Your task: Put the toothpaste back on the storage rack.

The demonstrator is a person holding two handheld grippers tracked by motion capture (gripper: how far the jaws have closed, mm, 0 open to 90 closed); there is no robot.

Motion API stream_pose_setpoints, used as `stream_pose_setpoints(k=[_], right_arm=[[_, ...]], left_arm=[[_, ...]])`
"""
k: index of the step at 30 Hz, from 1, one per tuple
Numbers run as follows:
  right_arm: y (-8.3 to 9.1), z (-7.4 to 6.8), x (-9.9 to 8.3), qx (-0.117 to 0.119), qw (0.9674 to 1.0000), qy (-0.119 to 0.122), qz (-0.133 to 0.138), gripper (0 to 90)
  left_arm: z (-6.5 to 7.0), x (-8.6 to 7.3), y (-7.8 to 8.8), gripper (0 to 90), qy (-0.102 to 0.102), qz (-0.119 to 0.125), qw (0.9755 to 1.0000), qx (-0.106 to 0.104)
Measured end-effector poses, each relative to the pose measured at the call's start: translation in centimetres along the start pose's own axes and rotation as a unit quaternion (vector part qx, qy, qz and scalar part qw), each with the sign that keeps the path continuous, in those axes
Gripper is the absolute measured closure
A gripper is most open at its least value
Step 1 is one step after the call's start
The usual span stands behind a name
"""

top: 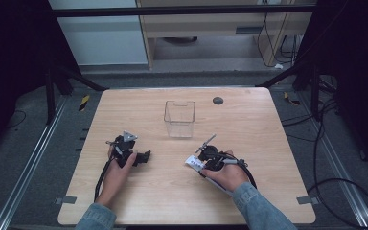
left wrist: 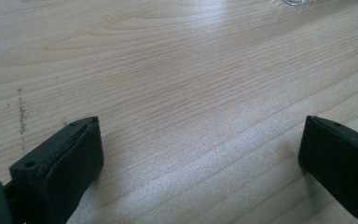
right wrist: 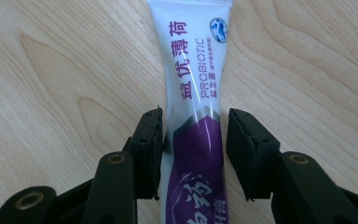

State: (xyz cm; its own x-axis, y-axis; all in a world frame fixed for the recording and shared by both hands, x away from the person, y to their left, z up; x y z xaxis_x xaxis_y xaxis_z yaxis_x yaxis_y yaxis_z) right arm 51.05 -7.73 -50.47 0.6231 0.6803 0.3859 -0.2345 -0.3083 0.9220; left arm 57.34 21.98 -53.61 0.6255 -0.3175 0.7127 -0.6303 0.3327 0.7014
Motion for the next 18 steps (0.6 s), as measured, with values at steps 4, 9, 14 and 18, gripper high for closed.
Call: stream_pose_setpoints(k=[4,9,14,18], right_arm=[[-0.13,0.05,0.06,0.0,1.0,0.003,0.0,56.8],[-0.36,-0.05,0.17,0.001,1.0,0.005,-0.001,58.6],[-0.44,-0.16,0.21,0.003,1.0,0.003,-0.003,60.1],[-0.48,-0.11,0.23,0.003,1.0,0.009,-0.002,61.1]], left_arm=[[0.0,0.01,-0.01,0.0,0.0,0.0,1.0,0.0],[-0.01,0.01,-0.01,0.0,0.0,0.0,1.0,0.0],[0.0,0.01,-0.01,0.0,0.0,0.0,1.0,0.0],[0.0,0.01,-0.01,0.0,0.0,0.0,1.0,0.0]])
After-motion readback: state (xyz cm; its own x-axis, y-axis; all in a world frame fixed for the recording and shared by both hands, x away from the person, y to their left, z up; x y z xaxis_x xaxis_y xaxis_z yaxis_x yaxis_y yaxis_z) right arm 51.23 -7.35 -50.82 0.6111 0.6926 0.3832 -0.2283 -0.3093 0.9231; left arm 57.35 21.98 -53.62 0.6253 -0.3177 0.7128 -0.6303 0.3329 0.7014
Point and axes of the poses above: each handheld gripper's, and its own axes: y roughly backward along the jaws, x roughly out of its top, z roughly to its right, the point moved 4 cm from there along -y, roughly forward along the jaws, and after that the axes turned 2 degrees about y, right-handed, at the moved point
